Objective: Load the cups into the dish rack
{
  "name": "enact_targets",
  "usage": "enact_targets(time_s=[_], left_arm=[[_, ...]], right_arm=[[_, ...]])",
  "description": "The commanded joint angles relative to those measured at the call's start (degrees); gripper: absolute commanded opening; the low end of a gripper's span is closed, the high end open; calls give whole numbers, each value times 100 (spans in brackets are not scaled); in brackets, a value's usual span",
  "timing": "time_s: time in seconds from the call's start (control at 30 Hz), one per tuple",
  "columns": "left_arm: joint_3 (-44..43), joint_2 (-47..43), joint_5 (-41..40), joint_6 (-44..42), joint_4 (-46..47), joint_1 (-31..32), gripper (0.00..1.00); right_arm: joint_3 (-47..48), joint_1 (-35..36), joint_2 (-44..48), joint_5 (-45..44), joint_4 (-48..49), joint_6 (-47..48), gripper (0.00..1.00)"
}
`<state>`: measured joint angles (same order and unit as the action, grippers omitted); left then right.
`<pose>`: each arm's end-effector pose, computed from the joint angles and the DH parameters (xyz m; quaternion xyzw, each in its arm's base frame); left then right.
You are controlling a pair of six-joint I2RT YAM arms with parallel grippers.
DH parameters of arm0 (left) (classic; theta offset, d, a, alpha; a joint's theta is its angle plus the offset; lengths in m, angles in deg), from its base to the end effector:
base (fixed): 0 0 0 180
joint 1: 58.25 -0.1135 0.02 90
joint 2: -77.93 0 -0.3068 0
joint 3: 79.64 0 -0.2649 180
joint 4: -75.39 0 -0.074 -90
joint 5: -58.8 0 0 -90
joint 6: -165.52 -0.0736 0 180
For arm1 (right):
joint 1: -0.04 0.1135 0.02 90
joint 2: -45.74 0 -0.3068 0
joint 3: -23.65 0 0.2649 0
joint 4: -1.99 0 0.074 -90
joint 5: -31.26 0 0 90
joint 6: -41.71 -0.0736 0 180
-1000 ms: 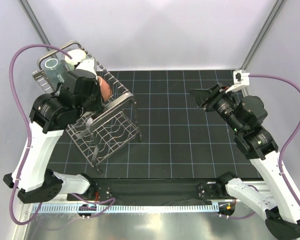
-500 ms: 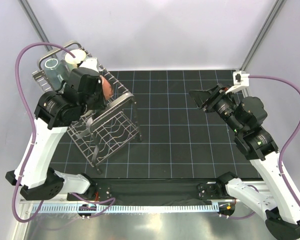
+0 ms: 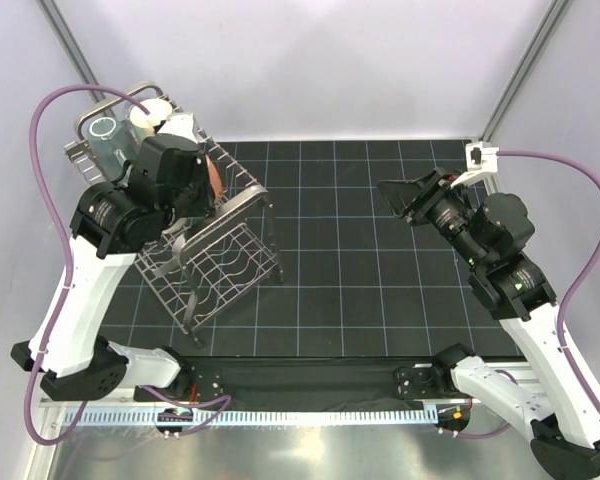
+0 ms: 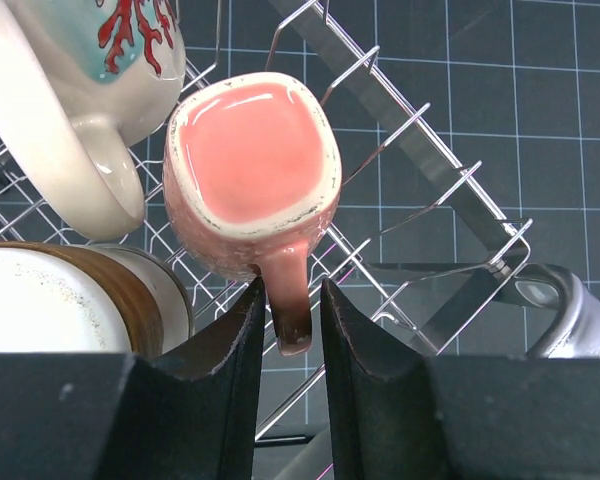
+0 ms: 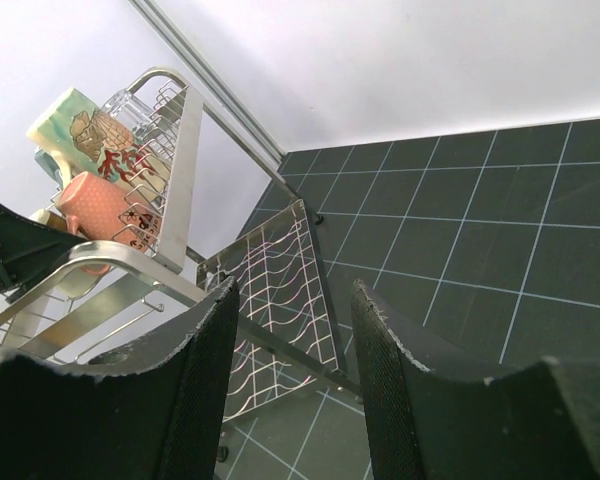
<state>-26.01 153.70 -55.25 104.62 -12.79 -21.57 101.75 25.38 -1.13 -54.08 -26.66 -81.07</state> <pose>0.1981 -0.1101 0.5295 -0.0338 0.8817 -0.0776 0.4642 0.1637 0.0841 0.4814 0.0155 0.6909 0.3754 0.6177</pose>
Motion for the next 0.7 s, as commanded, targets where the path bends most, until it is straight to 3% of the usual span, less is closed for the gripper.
enact_targets(time_s=[0.0,0.1,0.33,0.5,0.67], left_arm=[[-1,-1,314,52,-2010,75,28],[-221,43,314,60,-2010,75,31],[-800,61,331,78,-2010,67,54],[-1197,-202,322,17,-1826,67,64],[-953,-896,804,-45,-363,75,71]], right_arm=[[55,15,-15,69,184,-54,51],[64,23,-33,78,184,-54,51],[90,23,-68,122,175,-54,51],[90,23,-50,105,123,-19,51],[125,15,-59,96,-18,-1,51]])
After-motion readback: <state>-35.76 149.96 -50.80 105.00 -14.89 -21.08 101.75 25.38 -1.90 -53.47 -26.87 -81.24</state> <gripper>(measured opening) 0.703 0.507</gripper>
